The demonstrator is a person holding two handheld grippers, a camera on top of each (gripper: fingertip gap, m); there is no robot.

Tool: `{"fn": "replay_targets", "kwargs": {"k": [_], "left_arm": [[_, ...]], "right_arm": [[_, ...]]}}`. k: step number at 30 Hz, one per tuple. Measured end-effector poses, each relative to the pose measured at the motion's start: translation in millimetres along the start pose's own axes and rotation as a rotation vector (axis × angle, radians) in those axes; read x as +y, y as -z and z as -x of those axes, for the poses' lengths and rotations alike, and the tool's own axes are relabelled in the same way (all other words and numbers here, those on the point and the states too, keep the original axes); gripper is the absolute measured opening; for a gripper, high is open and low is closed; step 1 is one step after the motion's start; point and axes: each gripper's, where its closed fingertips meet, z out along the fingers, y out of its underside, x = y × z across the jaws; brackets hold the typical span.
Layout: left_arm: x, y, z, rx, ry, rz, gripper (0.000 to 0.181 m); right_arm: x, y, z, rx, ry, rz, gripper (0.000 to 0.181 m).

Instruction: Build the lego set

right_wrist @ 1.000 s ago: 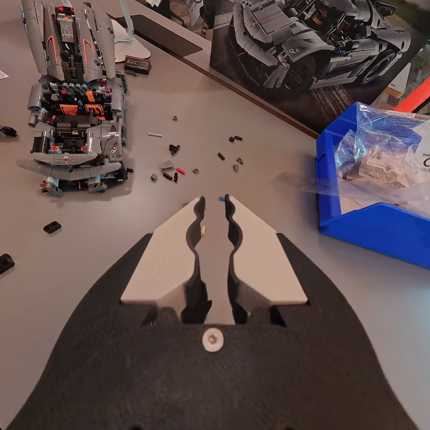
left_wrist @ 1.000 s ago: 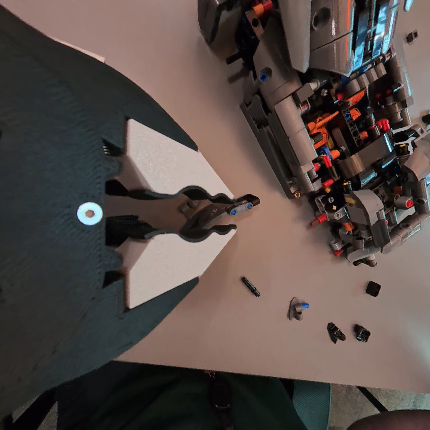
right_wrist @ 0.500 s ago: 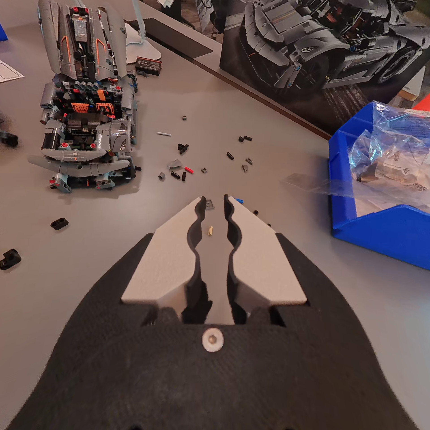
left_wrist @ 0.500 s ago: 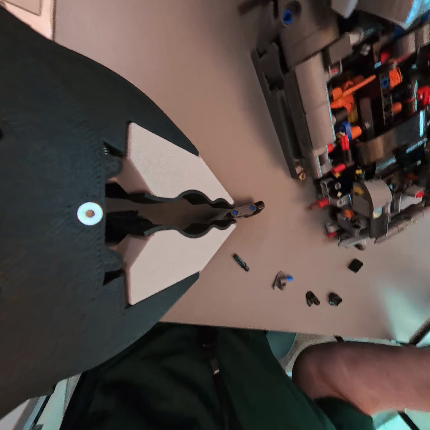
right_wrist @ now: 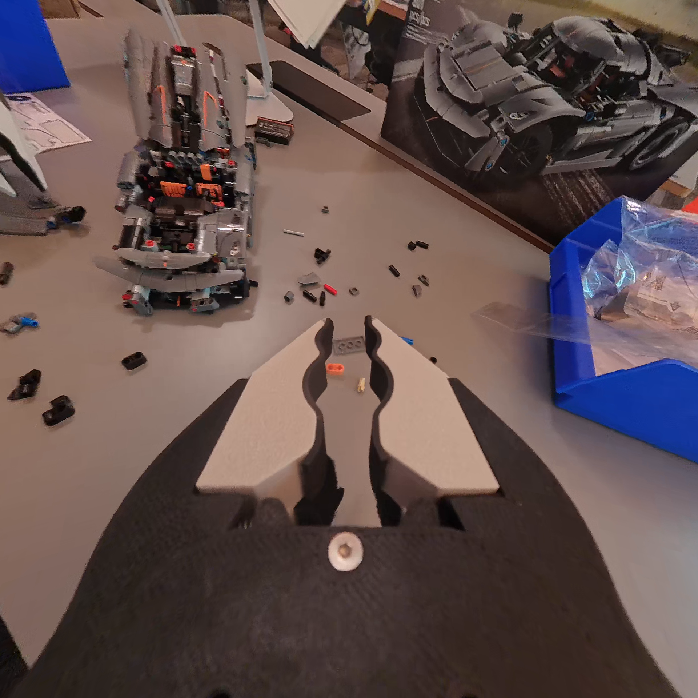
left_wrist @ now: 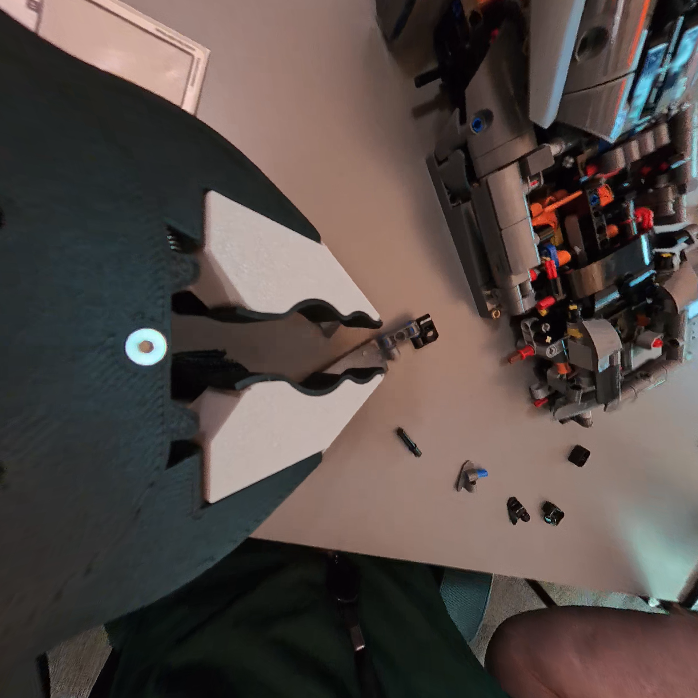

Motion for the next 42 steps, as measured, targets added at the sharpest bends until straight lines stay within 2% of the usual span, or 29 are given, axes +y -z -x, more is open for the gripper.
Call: {"fn": "replay_targets", "kwargs": {"k": [1, 5, 9, 12, 17, 23, 26, 29, 34, 38, 42], "left_arm": [[-1.0, 1.5, -8.0, 0.003, -0.032, -0.004, 0.018], [-4.0, -7.9, -47.7, 0.000, -0.263, 0.040, 0.017], [5.2, -30.1, -53.9, -0.067, -0.441, 0.167, 0.020], [10.4, -41.0, -55.0, -0.056, -0.481, 0.214, 0.021], [8.3, -49.1, -55.7, -0.028, -0.462, 0.203, 0.004], [3.3, -52.8, -54.3, -0.025, -0.395, 0.163, 0.002], [-6.3, -49.3, -51.5, -0.012, -0.286, 0.092, 0.002], [-31.0, -39.3, -55.6, 0.067, -0.118, -0.079, 0.002], [-56.0, -21.4, -60.4, 0.186, 0.067, -0.259, 0.002], [-56.6, -17.7, -64.6, 0.183, 0.060, -0.231, 0.002], [-56.3, -17.0, -68.6, 0.173, 0.053, -0.197, 0.001]], "right_arm": [[-3.6, 1.9, 6.1, -0.016, 0.009, -0.013, 0.015], [-13.2, 1.0, 36.3, -0.091, 0.045, -0.030, 0.014], [-16.0, -8.9, 62.2, -0.157, 0.058, -0.028, 0.014], [-16.3, -16.3, 80.5, -0.197, 0.065, -0.027, 0.014], [-19.0, -26.2, 108.5, -0.262, 0.086, -0.033, 0.013], [-32.6, -37.4, 152.9, -0.376, 0.150, -0.072, 0.012], [-38.6, -46.9, 186.8, -0.425, 0.245, -0.090, 0.013], [-46.1, -58.2, 218.1, -0.373, 0.438, -0.132, 0.016], [-55.9, -74.1, 241.1, -0.136, 0.855, -0.160, 0.020], [-45.7, -89.6, 253.7, -0.106, 1.046, -0.078, 0.019], [-42.5, -99.6, 254.4, -0.059, 1.141, -0.044, 0.002]]}}
